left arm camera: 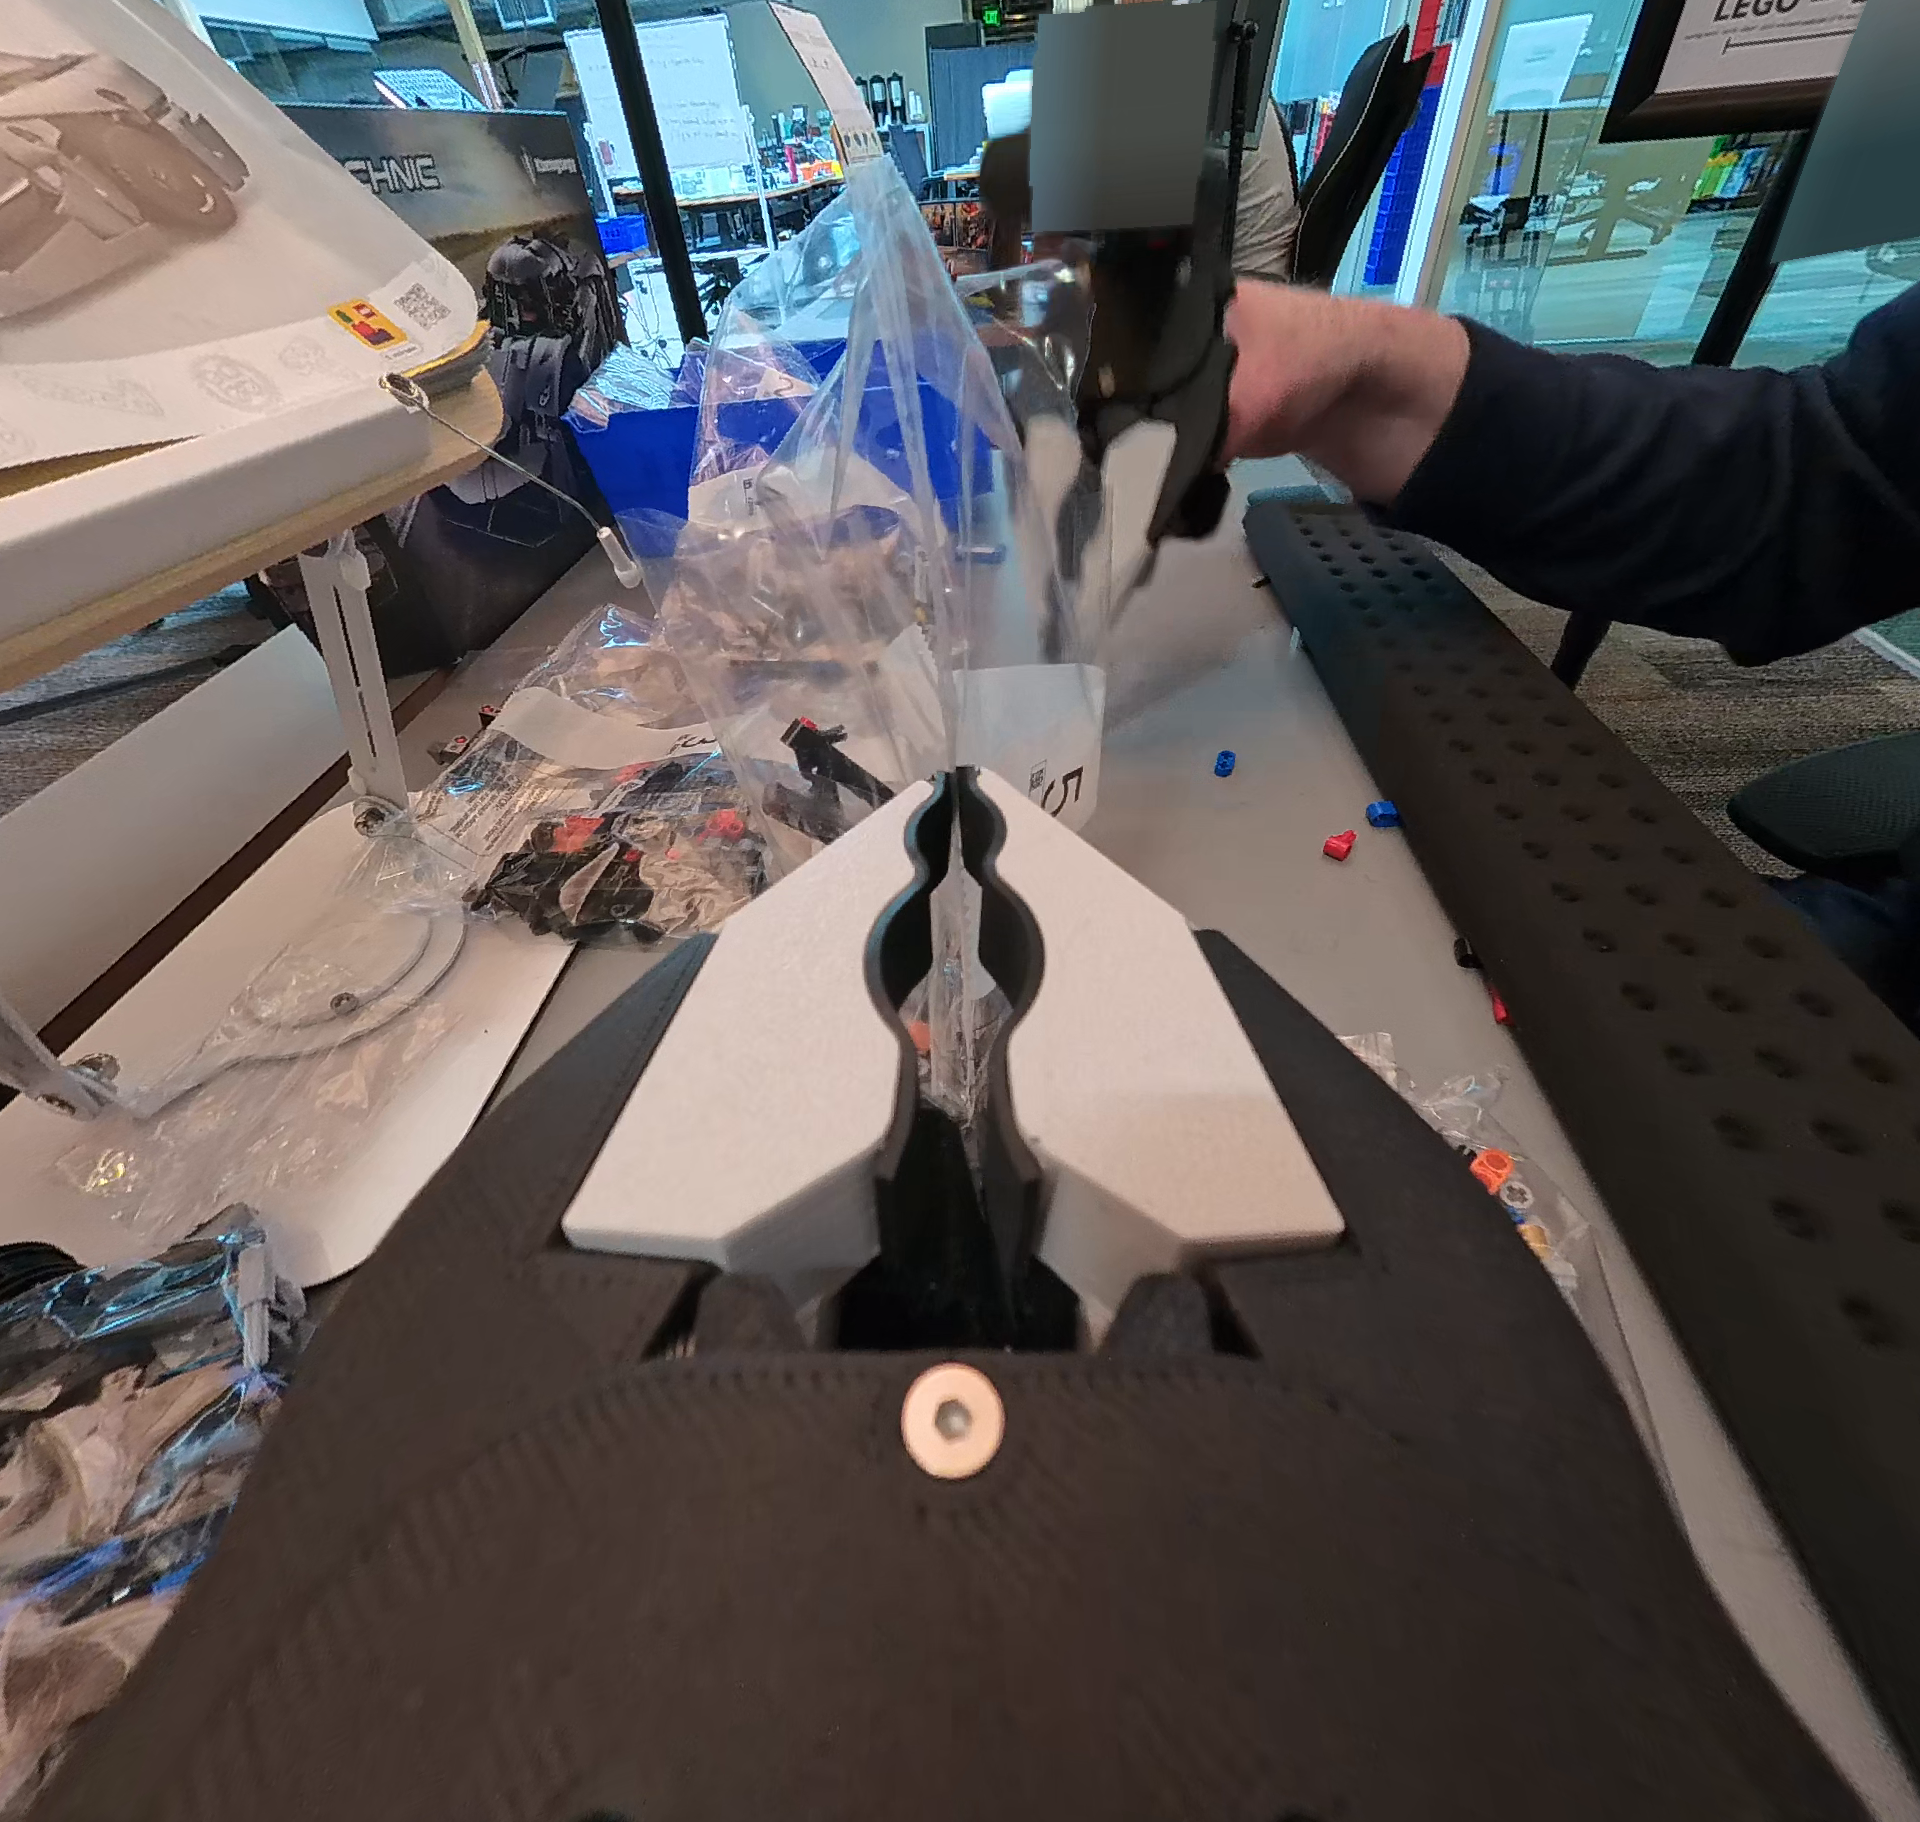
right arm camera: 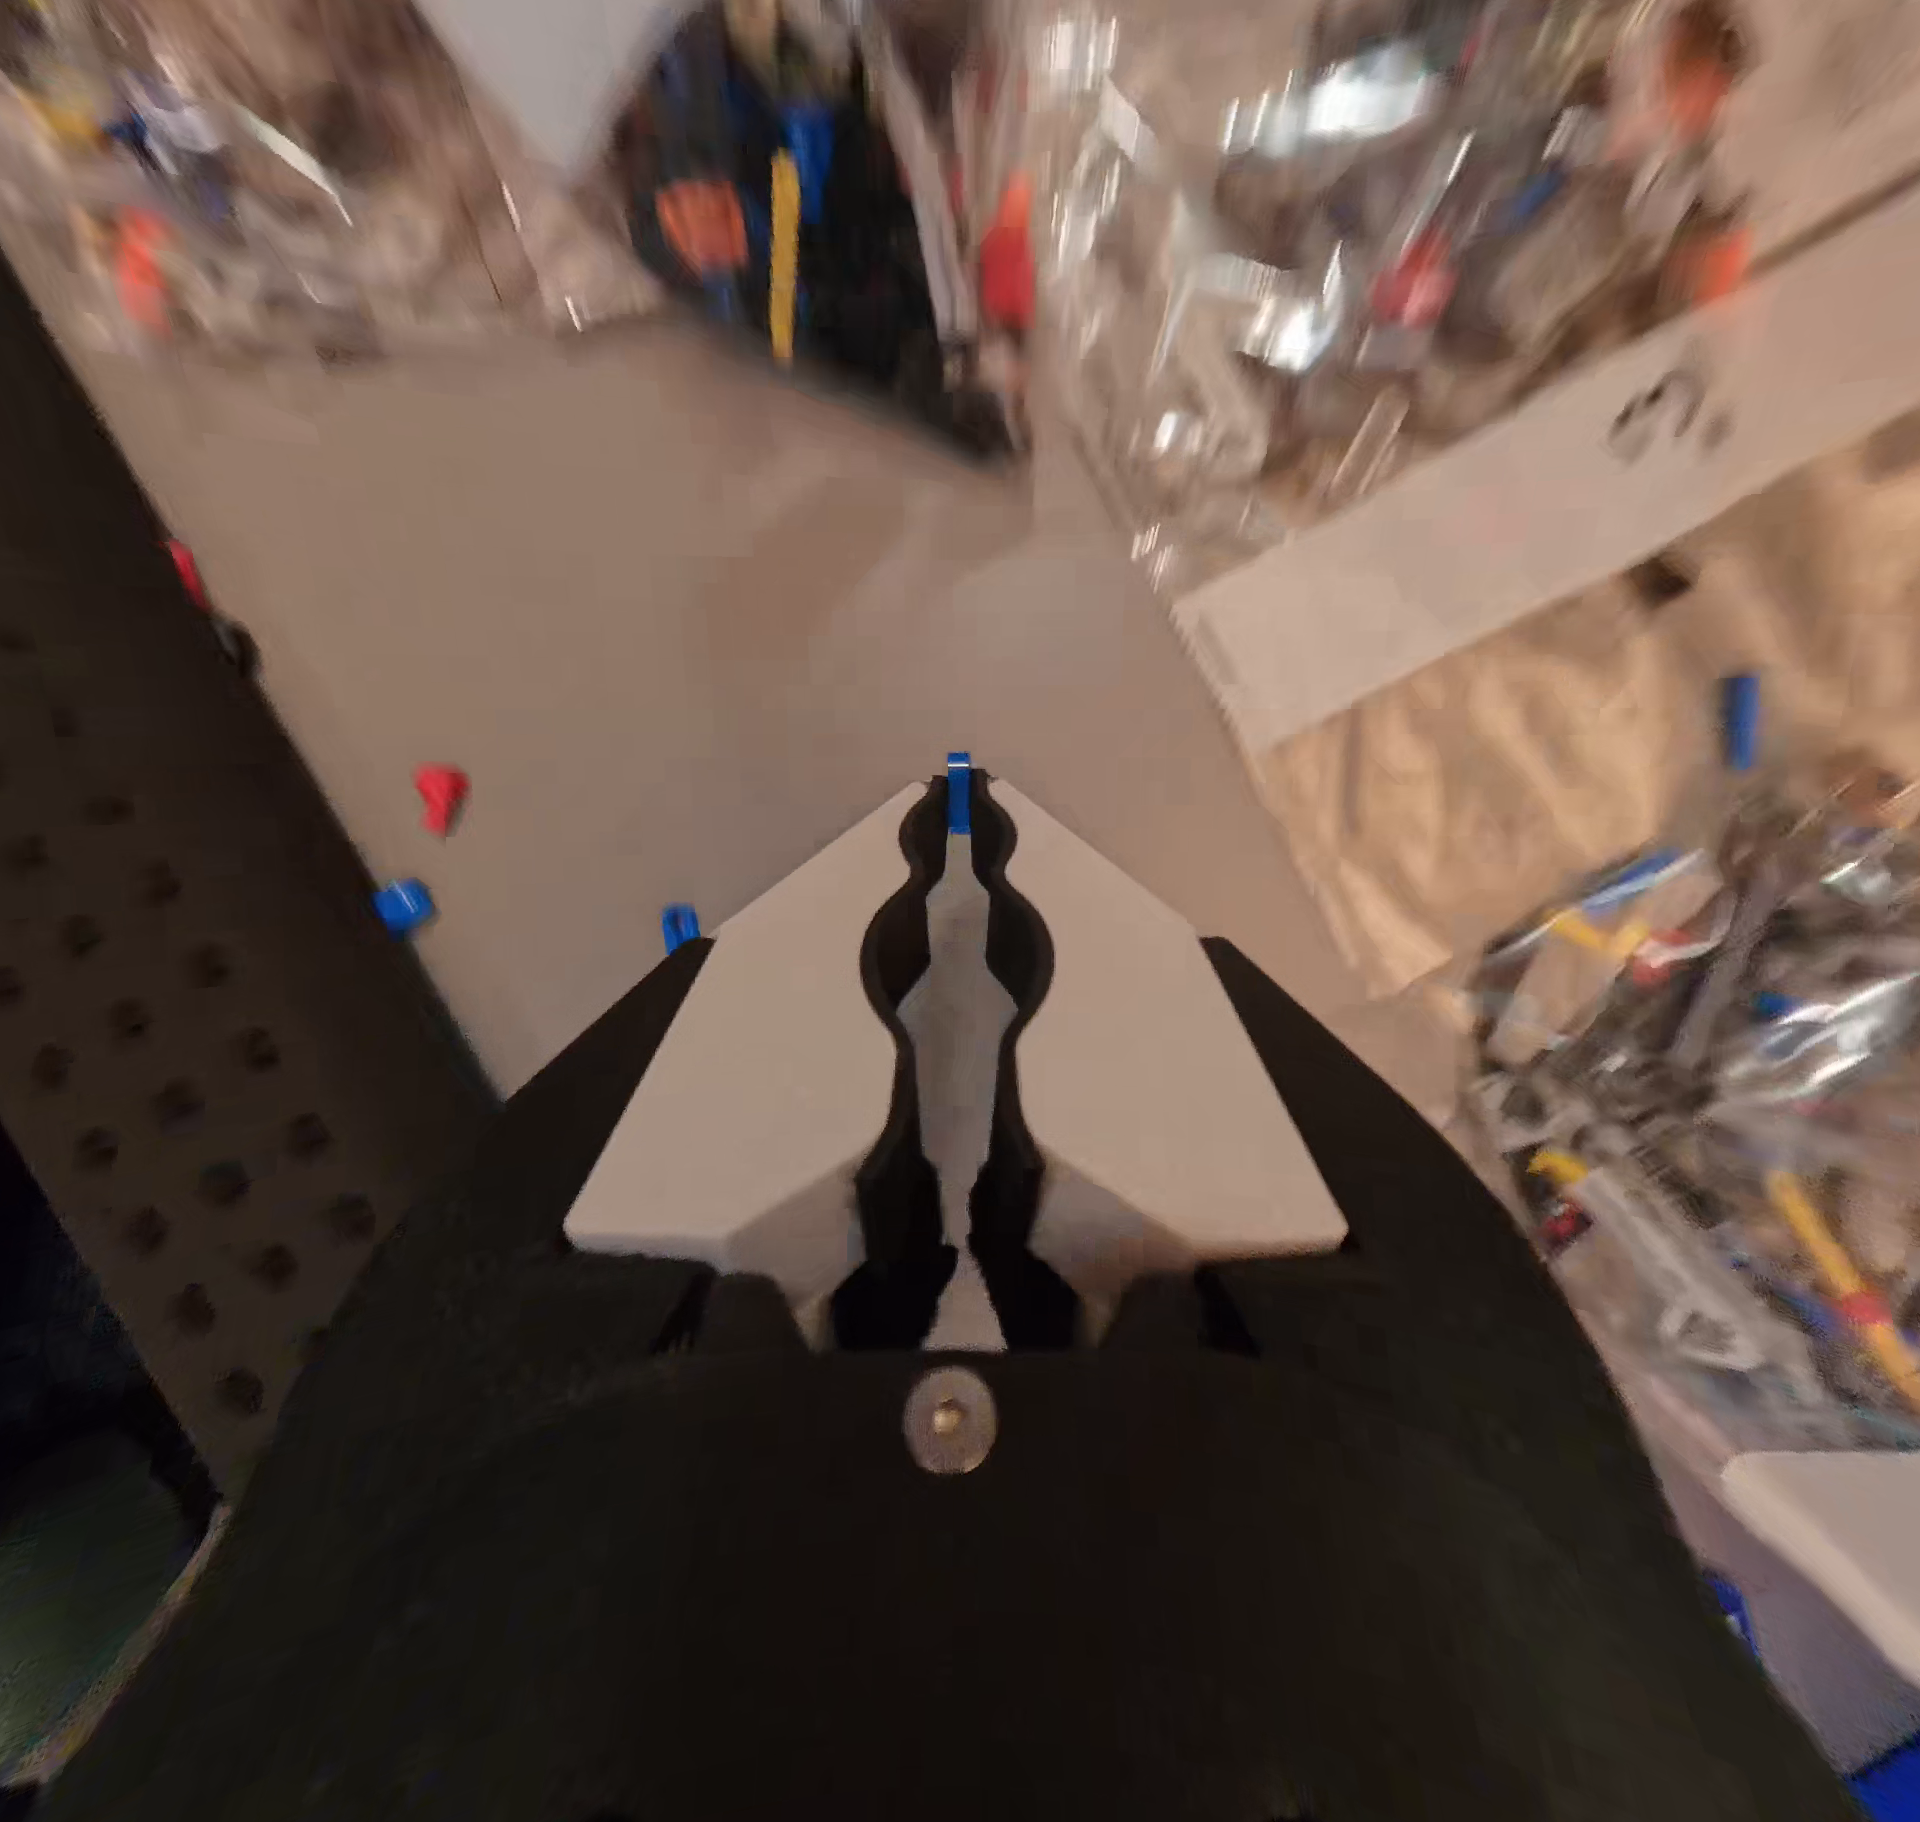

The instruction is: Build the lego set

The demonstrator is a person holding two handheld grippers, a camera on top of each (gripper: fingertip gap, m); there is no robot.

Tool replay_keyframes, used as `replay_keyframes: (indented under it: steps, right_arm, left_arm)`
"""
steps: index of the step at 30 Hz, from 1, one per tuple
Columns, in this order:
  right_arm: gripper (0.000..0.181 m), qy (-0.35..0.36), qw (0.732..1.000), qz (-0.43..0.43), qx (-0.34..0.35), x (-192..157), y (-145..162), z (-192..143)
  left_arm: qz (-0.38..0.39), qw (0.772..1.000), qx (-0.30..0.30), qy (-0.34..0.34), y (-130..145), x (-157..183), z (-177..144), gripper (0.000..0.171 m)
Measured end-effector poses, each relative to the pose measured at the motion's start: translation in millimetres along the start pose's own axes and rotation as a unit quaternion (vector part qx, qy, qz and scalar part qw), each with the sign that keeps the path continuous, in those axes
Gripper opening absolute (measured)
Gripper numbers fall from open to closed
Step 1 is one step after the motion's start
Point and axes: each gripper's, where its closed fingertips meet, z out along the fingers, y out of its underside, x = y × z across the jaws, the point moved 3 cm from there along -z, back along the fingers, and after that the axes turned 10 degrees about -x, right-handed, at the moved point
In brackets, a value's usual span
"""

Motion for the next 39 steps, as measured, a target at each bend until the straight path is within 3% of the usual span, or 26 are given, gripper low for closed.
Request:
replay_keyframes:
  steps: [6,10,15,23,28,31,34,39]
  right_arm:
    - [0.001,0.008,0.985,-0.052,0.163,-8.9,-104.2,-59.8]
    - [0.001,-0.003,0.984,-0.086,0.155,-18.4,-145.8,-54.8]
    - [0.012,-0.023,0.984,-0.106,0.144,-27.7,-158.8,-32.9]
    - [0.000,-0.034,0.973,-0.086,0.211,-22.5,-135.5,-65.8]
    - [0.008,-0.015,0.983,-0.064,0.170,-9.1,-111.2,-58.0]
    - [0.018,0.044,0.995,-0.001,0.089,33.2,-59.6,-36.5]
    - [0.026,0.053,0.995,0.082,0.029,66.3,2.6,-22.4]
    - [0.035,0.034,0.987,0.157,-0.004,77.8,80.3,-24.4]
  left_arm:
    - [0.000,1.000,-0.001,0.001,0.4,0.2,0.8,0.000]
    - [-0.001,1.000,-0.002,0.000,0.9,-0.3,0.7,0.000]
    - [0.001,1.000,-0.006,0.001,1.0,0.4,1.4,0.000]
    - [-0.001,1.000,-0.004,0.004,0.6,1.0,3.3,0.000]
    - [-0.003,1.000,-0.005,-0.003,2.0,-1.4,0.2,0.000]
    - [-0.002,1.000,-0.005,0.000,1.5,-0.2,1.6,0.000]
    - [-0.001,1.000,-0.006,0.005,1.1,1.5,3.9,0.000]
    - [-0.006,1.000,-0.004,0.001,2.7,-1.1,2.5,0.000]
